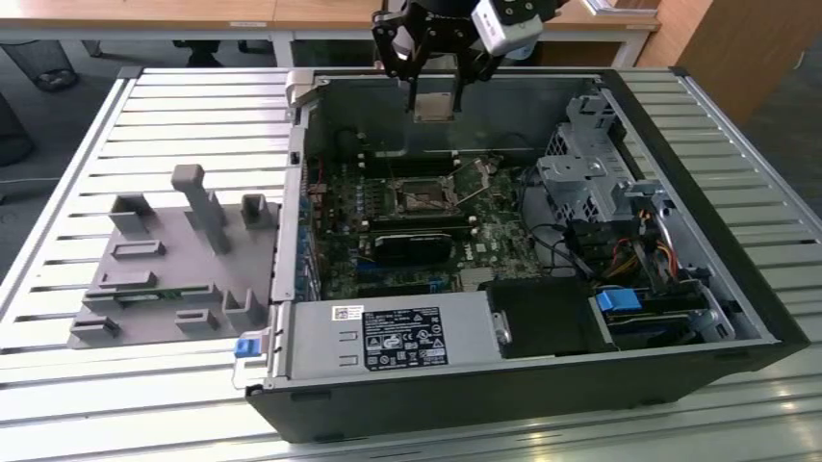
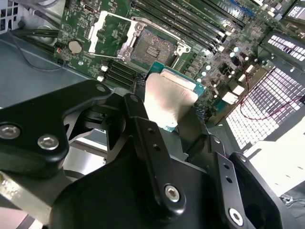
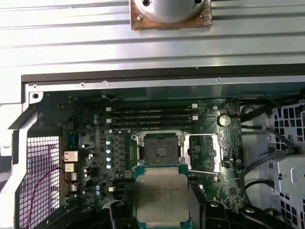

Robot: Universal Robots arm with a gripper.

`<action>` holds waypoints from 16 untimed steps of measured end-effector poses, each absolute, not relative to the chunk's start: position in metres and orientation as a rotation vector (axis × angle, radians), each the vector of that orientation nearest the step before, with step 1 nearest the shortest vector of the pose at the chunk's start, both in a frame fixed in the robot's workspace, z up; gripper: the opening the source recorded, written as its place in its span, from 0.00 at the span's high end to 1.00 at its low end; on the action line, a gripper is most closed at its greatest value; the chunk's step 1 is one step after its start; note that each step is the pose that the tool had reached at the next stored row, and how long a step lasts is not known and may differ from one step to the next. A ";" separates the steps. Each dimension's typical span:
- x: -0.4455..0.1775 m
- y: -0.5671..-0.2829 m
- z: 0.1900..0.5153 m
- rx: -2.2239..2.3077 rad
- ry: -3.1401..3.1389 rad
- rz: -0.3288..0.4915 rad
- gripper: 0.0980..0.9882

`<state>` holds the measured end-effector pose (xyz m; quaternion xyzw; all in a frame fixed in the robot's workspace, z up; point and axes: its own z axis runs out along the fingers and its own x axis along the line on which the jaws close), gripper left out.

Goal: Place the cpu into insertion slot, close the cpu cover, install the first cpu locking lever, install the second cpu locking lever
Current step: 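Place the cpu into insertion slot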

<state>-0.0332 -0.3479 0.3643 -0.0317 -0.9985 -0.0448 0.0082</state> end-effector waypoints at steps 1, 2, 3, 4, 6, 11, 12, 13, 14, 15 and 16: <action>-0.033 -0.348 0.364 -0.110 -3.120 -0.139 0.52; -0.033 -0.348 0.364 -0.121 -3.120 -0.139 0.52; -0.033 -0.348 0.364 -0.131 -3.120 -0.138 0.52; -0.033 -0.348 0.364 -0.141 -3.120 -0.137 0.52; -0.033 -0.348 0.364 -0.159 -3.120 -0.136 0.52; -0.033 -0.348 0.364 -0.206 -3.119 -0.129 0.52; -0.033 -0.348 0.364 -0.218 -3.119 -0.128 0.52; -0.033 -0.348 0.364 -0.230 -3.118 -0.128 0.52; -0.033 -0.348 0.364 -0.240 -3.118 -0.127 0.52; -0.033 -0.348 0.364 -0.251 -3.117 -0.127 0.52; -0.033 -0.348 0.364 -0.261 -3.116 -0.127 0.52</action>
